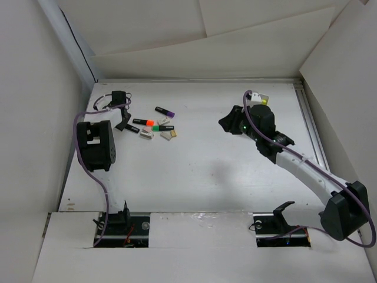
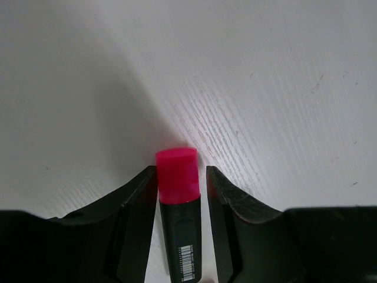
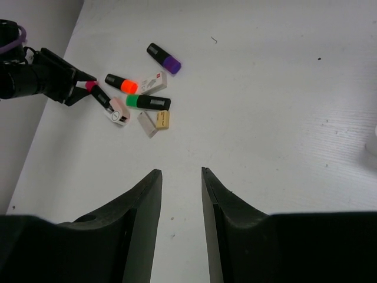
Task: Sort the stationery into containers
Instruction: Move the stationery to the center of the board, then pick up the stationery from the center of the board.
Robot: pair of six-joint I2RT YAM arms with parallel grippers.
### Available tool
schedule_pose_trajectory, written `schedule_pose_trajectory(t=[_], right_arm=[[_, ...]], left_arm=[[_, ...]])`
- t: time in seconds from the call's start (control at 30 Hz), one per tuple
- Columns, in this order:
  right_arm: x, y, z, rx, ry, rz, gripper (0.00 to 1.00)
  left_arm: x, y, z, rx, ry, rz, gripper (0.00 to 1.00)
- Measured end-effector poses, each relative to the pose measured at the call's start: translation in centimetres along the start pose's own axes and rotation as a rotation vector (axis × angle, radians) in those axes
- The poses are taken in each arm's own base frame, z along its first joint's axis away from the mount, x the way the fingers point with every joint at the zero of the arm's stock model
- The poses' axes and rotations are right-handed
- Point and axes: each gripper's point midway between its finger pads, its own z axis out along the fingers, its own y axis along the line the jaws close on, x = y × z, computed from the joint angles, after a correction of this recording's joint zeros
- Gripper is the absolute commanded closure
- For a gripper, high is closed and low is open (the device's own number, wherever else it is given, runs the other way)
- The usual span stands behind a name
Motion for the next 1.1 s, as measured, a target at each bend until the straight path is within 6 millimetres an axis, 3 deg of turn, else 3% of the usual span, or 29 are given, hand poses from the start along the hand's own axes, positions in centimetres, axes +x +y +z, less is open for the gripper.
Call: schedule_pose_trajectory(t=[0.1, 0.27, 0.37, 0.47, 0.6, 0.77, 0.83, 0.93, 1.1], right_arm=[[-0.3, 0.0, -0.2, -0.003, -0.007, 0.001, 0.61], [-0.6, 0.2, -0.5, -0.012, -0.016, 0.001, 0.60], [-0.6, 0.3, -0.5, -0.017, -0.014, 0.001, 0.59], [-0.5, 0.5, -0.6, -0.029, -0.008, 0.001, 0.55], [0.0, 1.0, -0.4, -0.058, 0.016, -0.004, 0.49], [2.6, 1.7, 0.5, -0.135, 0.120, -0.020, 0.35], [3.7, 2.3, 0.9, -0.175, 0.169, -0.024, 0.32], [5.3, 3.5, 1.0, -0.249, 0.235, -0.029, 0.27], [6.5, 6.6, 0.2, -0.379, 0.282, -0.047, 0.22]], left_arm=[[0.0, 0.0, 0.0, -0.001, 0.002, 0.015, 0.73], [0.0, 0.2, 0.0, -0.002, 0.003, 0.031, 0.98], [0.2, 0.8, -0.4, 0.003, -0.003, 0.029, 0.99], [0.7, 2.6, -1.8, -0.006, 0.004, 0.033, 1.00], [-0.2, 3.5, -5.3, 0.040, -0.021, 0.002, 1.00], [-2.8, 1.5, -12.2, 0.231, -0.126, -0.058, 1.00], [-3.0, 0.7, -14.7, 0.330, -0.139, -0.079, 1.00], [-1.8, 0.7, -17.2, 0.475, -0.128, -0.101, 1.00], [4.0, 1.7, -18.3, 0.642, -0.009, -0.052, 1.00]])
